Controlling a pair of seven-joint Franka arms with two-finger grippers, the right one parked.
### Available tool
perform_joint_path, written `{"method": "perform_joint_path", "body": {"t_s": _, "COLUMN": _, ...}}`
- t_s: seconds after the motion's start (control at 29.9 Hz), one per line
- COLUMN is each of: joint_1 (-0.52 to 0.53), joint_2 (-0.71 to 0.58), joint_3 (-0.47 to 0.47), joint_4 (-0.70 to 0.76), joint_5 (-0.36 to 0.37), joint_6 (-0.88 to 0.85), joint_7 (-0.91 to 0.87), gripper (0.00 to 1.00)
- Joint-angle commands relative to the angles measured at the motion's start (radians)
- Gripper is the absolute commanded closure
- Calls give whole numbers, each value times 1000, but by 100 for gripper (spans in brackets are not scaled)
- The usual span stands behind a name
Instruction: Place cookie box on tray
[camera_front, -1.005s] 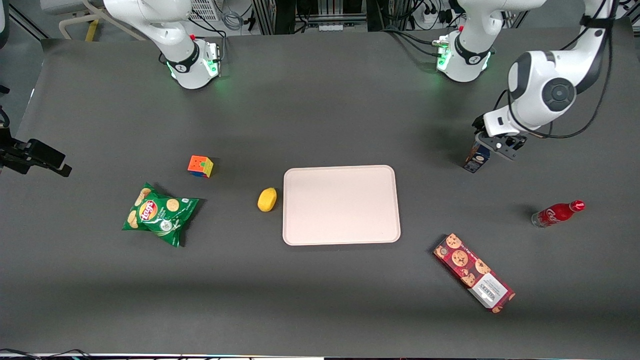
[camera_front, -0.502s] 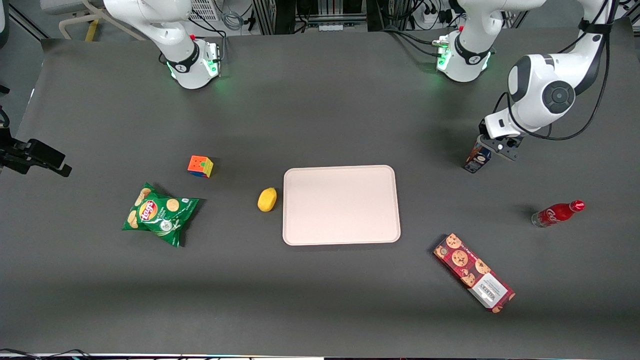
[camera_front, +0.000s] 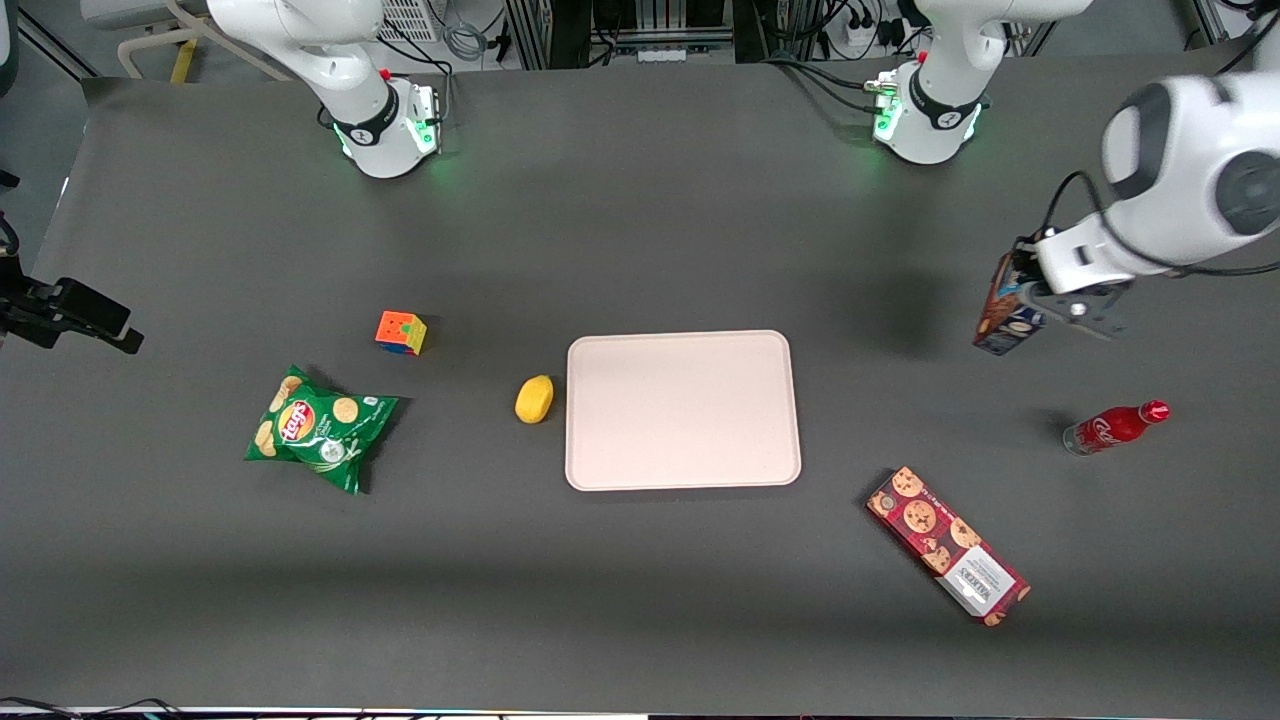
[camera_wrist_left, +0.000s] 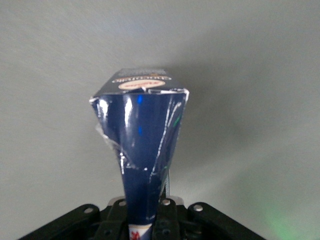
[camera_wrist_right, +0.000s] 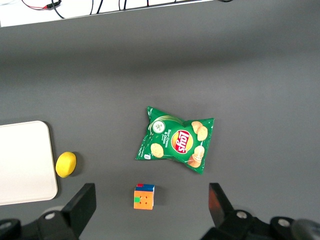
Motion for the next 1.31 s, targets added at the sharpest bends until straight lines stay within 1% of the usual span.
{"method": "perform_joint_path", "body": {"t_s": 0.0, "joint_1": -8, "joint_2": 43, "joint_3": -83, "joint_4": 225, "joint_5": -36, "joint_6": -172, "joint_7": -222, "gripper": 100}}
{"method": "perform_joint_path", "body": {"t_s": 0.13, "joint_1": -11, "joint_2": 106, "joint_3": -149, "joint_4": 373, "joint_5": -41, "joint_6": -237, "joint_7": -423, "gripper": 100}}
{"method": "perform_joint_path", "body": {"t_s": 0.3, "joint_1": -13, "joint_2": 224, "joint_3": -260, "joint_4": 528, "joint_5": -78, "joint_6": -255, "joint_7": -653, "gripper": 100}}
{"method": "perform_joint_path", "body": {"t_s": 0.5, "joint_1": -16, "joint_2": 382, "joint_3": -379, "joint_4": 637, "joint_5": -84, "joint_6": -231, "joint_7": -825, "gripper": 100}}
{"method": "perform_joint_path", "body": {"t_s": 0.6, "joint_1": -19, "joint_2": 480, "joint_3": -433, "joint_4": 675, "joint_5": -79, "joint_6": -167, "joint_7": -894, "gripper": 100}}
{"method": "perform_joint_path", "body": {"t_s": 0.7, "joint_1": -23, "joint_2": 558, "joint_3": -479, "joint_4": 681, "joint_5": -44, "joint_6": -64, "joint_7": -964, "gripper": 100}}
{"method": "perform_joint_path", "body": {"t_s": 0.8, "joint_1": -40, "joint_2": 647, "joint_3": -502, "joint_4": 677, "joint_5": 26, "joint_6": 27, "joint_7": -981, "gripper": 100}}
{"method": "perform_joint_path", "body": {"t_s": 0.9, "joint_1": -43, "joint_2": 713, "joint_3": -518, "joint_4": 669, "joint_5": 71, "joint_6": 73, "joint_7": -979, "gripper": 100}}
{"method": "perform_joint_path", "body": {"t_s": 1.04, "joint_1": -49, "joint_2": 759, "joint_3": -522, "joint_4": 646, "joint_5": 120, "joint_6": 151, "joint_7": -978, "gripper": 100}}
{"method": "perform_joint_path", "body": {"t_s": 1.14, "joint_1": -52, "joint_2": 787, "joint_3": -521, "joint_4": 611, "joint_5": 131, "joint_6": 218, "joint_7": -968, "gripper": 100}}
{"method": "perform_joint_path", "body": {"t_s": 1.27, "joint_1": -54, "joint_2": 790, "joint_3": -522, "joint_4": 566, "joint_5": 159, "joint_6": 261, "joint_7": -965, "gripper": 100}}
